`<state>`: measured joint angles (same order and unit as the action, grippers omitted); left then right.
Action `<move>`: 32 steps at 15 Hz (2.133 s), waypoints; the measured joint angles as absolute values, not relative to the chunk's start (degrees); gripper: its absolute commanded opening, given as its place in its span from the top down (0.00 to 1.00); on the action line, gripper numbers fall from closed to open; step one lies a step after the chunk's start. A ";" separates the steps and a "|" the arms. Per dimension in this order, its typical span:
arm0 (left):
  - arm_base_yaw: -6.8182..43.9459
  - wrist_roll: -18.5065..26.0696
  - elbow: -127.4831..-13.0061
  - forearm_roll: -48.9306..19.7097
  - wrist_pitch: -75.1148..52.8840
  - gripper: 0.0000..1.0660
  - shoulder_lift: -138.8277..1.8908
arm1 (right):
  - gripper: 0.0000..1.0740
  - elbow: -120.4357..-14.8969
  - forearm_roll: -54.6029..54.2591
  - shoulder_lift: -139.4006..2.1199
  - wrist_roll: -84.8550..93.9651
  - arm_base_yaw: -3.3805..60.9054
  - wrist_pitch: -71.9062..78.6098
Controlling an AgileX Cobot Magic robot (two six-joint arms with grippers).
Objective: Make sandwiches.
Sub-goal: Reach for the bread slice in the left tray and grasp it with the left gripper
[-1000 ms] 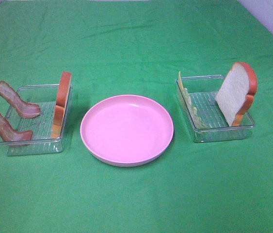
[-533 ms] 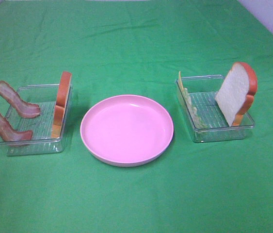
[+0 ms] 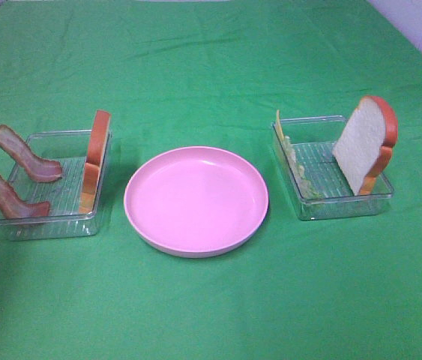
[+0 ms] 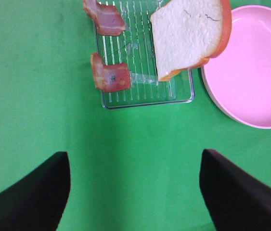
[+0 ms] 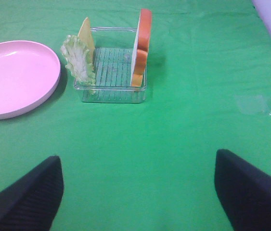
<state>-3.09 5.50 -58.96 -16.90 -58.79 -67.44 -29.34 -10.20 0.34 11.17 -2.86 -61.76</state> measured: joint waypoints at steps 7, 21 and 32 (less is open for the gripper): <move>11.29 -1.55 -74.60 -10.60 -59.82 0.31 -86.86 | 0.25 -29.34 -10.20 0.34 11.17 -2.86 -61.76; 27.04 -17.99 -93.91 6.82 -61.54 0.25 -115.16 | 0.25 -29.34 -10.20 0.34 11.17 -2.86 -61.76; 27.10 -18.05 -97.35 8.82 -61.82 0.36 -121.75 | 0.25 -29.34 -10.20 0.34 11.17 -2.86 -61.76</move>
